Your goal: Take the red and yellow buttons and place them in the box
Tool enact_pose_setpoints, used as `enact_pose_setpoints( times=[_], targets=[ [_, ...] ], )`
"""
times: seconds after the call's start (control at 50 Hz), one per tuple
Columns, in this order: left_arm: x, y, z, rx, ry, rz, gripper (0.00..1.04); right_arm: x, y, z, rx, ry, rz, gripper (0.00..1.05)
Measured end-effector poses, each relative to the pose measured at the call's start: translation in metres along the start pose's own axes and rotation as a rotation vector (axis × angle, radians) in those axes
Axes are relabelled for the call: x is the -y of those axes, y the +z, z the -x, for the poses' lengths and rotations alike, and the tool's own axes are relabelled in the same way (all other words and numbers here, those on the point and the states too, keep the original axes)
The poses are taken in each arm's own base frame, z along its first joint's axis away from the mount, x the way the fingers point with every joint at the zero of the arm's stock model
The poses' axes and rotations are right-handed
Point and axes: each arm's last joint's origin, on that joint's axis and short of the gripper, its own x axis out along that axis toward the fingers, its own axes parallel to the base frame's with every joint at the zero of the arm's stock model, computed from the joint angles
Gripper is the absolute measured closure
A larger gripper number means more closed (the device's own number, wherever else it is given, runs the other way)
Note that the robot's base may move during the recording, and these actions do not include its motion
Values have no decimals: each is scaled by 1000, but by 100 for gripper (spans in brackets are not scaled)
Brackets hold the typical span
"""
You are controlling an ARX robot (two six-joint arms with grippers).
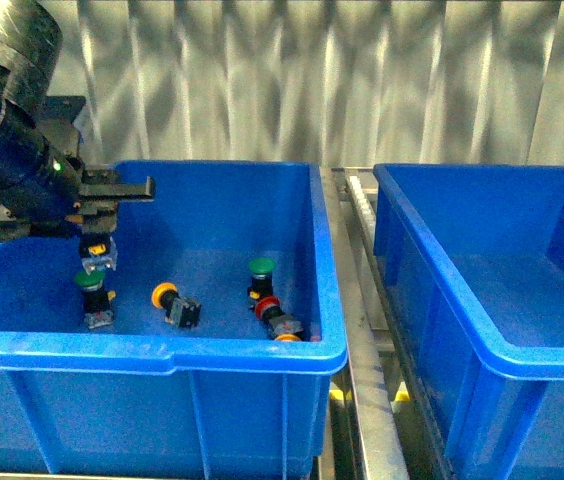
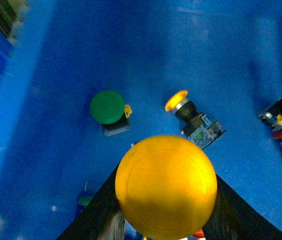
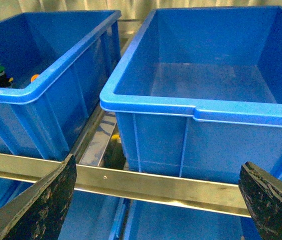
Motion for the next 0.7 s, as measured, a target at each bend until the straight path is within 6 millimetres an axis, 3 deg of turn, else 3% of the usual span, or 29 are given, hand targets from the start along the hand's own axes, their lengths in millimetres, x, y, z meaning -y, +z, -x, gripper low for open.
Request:
enact_pose_setpoints(
  times=[0.16,0.24,0.46,0.7],
  targets=[
    [5,3,46,98,-30,-4,73,0,0,0,0,0,0,7],
    [9,1,58,118,-42,-8,73,0,0,0,0,0,0,7],
    [9,-7,80,145,-57,-11,73,0,0,0,-1,0,0,7],
    [8,-20,83,195,-146,7,73,0,0,0,0,0,0,7]
  ],
)
